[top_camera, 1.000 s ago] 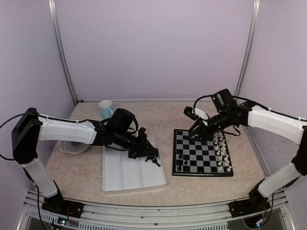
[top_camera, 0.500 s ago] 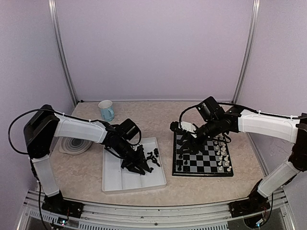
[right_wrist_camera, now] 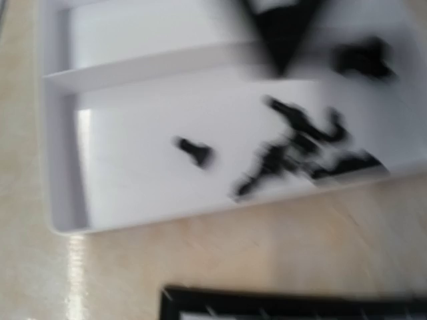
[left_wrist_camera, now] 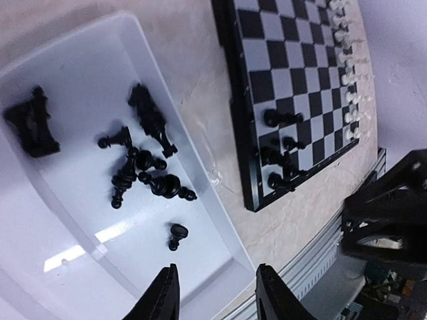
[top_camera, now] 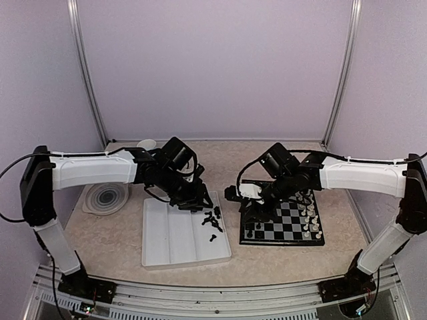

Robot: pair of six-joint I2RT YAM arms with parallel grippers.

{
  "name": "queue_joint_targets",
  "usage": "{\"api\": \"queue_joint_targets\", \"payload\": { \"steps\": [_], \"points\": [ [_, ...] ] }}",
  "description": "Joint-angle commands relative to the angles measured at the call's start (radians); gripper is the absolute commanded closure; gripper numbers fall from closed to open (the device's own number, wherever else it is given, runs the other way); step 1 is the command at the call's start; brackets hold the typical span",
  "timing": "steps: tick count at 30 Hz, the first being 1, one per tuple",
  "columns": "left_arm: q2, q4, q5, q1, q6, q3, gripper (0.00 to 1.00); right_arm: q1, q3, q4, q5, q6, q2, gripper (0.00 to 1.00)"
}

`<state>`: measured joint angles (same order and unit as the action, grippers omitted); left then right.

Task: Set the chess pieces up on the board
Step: Pick up the pawn from the storage box.

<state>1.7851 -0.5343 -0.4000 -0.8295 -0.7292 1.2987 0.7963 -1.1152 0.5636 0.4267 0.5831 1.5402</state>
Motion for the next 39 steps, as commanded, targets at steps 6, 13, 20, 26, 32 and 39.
{"api": "queue_joint_targets", "payload": {
  "steps": [6,13,20,26,32,39],
  "points": [
    [-0.437,0.29,0.518,0.006,0.104,-0.23,0.34,0.213,-0.185,0.061,-0.125,0.234,0.225,0.65],
    [-0.526,0.315,0.538,0.02,0.105,-0.306,0.31,0.262,-0.316,0.132,-0.246,0.235,0.397,0.66],
    [-0.527,0.341,0.504,0.027,0.124,-0.34,0.32,0.266,-0.383,0.172,-0.293,0.221,0.48,0.66],
    [-0.519,0.363,0.479,0.03,0.134,-0.356,0.31,0.267,-0.433,0.19,-0.304,0.231,0.529,0.63],
    [-0.516,0.386,0.462,0.033,0.129,-0.38,0.31,0.269,-0.468,0.204,-0.308,0.262,0.574,0.6],
    [-0.526,0.392,0.454,0.036,0.124,-0.396,0.31,0.27,-0.494,0.228,-0.316,0.283,0.609,0.62]
  ]
}}
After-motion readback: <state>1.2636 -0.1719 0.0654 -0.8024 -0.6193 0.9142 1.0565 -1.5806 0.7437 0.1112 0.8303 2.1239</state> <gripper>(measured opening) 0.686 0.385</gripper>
